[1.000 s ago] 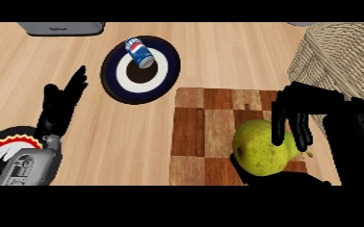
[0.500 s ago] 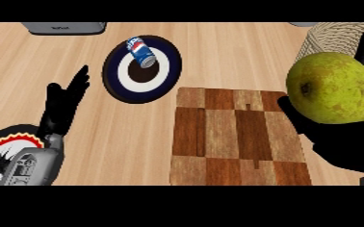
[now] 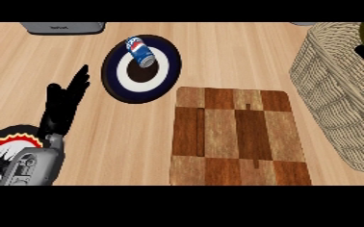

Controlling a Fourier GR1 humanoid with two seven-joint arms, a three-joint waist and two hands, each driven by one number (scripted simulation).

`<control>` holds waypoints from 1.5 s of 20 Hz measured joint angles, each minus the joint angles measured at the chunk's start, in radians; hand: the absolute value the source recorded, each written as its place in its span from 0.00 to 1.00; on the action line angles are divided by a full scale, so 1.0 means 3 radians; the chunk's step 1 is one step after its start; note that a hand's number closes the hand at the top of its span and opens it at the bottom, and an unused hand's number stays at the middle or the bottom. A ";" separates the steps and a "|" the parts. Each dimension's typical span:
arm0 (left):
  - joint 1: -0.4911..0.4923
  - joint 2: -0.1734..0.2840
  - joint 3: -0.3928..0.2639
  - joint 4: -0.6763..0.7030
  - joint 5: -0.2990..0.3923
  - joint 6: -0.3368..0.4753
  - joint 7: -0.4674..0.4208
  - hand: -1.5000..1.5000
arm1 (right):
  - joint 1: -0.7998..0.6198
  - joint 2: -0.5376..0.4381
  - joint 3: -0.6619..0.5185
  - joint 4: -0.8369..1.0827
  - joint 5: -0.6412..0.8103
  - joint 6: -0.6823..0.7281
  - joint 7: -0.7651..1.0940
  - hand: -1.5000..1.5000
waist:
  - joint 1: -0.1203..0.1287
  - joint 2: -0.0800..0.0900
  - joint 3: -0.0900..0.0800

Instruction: Pick the pear from the cutting board and place it in the basket

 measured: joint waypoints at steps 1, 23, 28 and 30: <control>-0.0027 -0.0010 0.0001 0.0025 -0.0007 0.0005 -0.0004 0.50 | 0.0005 -0.0086 -0.0043 0.0093 -0.0001 0.0050 -0.0044 1.00 | 0.0002 0.0002 0.0001; -0.0036 -0.0114 0.0061 -0.0021 -0.0111 -0.0101 0.0035 0.50 | 0.0917 -0.0843 -0.0596 0.1830 0.0477 -0.0316 -0.2339 1.00 | 0.0063 0.0011 0.0007; -0.0045 -0.0122 0.0100 -0.0013 -0.0117 -0.0128 0.0024 0.50 | 0.0967 -0.0719 -0.0677 0.2194 0.0413 -0.0368 -0.2470 0.00 | 0.0057 0.0009 0.0006; -0.0026 -0.0133 0.0099 -0.0039 -0.0119 -0.0138 0.0040 0.50 | 0.0955 -0.0626 -0.0722 0.2304 0.0360 -0.0395 -0.2430 0.00 | 0.0060 0.0008 0.0007</control>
